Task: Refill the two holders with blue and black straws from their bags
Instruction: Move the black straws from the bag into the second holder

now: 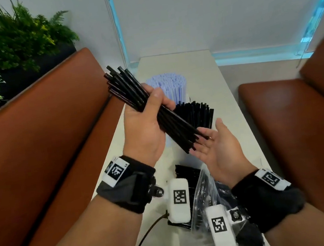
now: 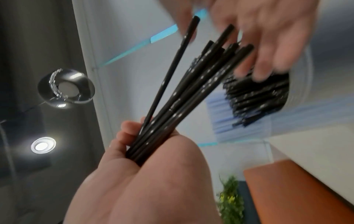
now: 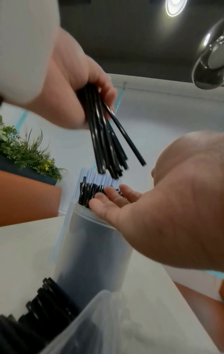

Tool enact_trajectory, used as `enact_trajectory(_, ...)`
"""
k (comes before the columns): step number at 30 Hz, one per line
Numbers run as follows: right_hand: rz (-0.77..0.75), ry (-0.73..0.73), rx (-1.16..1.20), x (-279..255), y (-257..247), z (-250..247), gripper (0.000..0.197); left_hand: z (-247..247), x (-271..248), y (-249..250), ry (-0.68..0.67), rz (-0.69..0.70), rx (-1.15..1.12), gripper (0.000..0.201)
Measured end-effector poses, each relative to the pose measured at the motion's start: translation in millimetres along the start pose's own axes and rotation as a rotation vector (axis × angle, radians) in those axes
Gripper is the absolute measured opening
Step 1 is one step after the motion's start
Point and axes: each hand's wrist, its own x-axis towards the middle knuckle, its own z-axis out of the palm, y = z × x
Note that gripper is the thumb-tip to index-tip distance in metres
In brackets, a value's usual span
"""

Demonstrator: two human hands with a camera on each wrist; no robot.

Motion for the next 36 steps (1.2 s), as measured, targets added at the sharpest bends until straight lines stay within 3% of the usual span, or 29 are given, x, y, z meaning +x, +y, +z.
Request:
enact_trajectory(4,0.068,-0.126,0.043,-6,-1,5,0.066,19,-9,-16,-0.009,-0.137,0.098,0.017)
enact_trajectory(7,0.098,-0.143,0.053,-5,-1,-2,0.058,20,-3,-18,-0.003,-0.139,0.087,0.018)
enact_trajectory(10,0.111,-0.189,-0.081,-4,0,-5,0.053,20,0,-20,-0.019,-0.164,0.118,0.019)
enact_trajectory(11,0.072,-0.188,-0.128,-4,1,-5,0.048,20,0,-21,-0.023,-0.169,0.139,0.021)
enact_trajectory(13,-0.151,-0.185,-0.248,-1,-1,-10,0.034,18,3,-21,-0.001,-0.168,0.142,0.022)
enact_trajectory(15,-0.400,-0.290,-0.548,1,-4,-15,0.034,16,4,-21,0.023,-0.166,0.142,0.017)
enact_trajectory(17,-0.464,-0.402,-0.902,0,-1,-14,0.030,16,0,-25,-0.005,-0.186,0.179,0.016)
enact_trajectory(21,-0.550,-0.205,-1.178,3,7,-11,0.029,17,-2,-22,-0.021,-0.231,0.148,0.011)
enact_trajectory(24,-0.584,-0.121,-1.328,6,11,-11,0.025,15,6,-14,0.031,-0.197,0.085,0.017)
enact_trajectory(28,-0.684,-0.012,-1.513,11,6,-12,0.025,22,16,-7,0.000,-0.098,0.164,0.012)
enact_trajectory(30,-0.666,0.007,-1.623,18,0,-19,0.033,19,34,0,0.116,0.016,0.161,0.015)
enact_trajectory(32,-0.518,-0.015,-1.741,24,-1,-28,0.052,13,48,1,0.212,0.133,0.192,0.017)
enact_trajectory(34,-0.451,-0.071,-1.827,30,3,-34,0.040,8,50,-11,0.238,0.170,0.266,0.019)
enact_trajectory(36,-0.486,-0.126,-1.855,35,8,-36,0.027,3,42,-32,0.217,0.117,0.387,0.018)
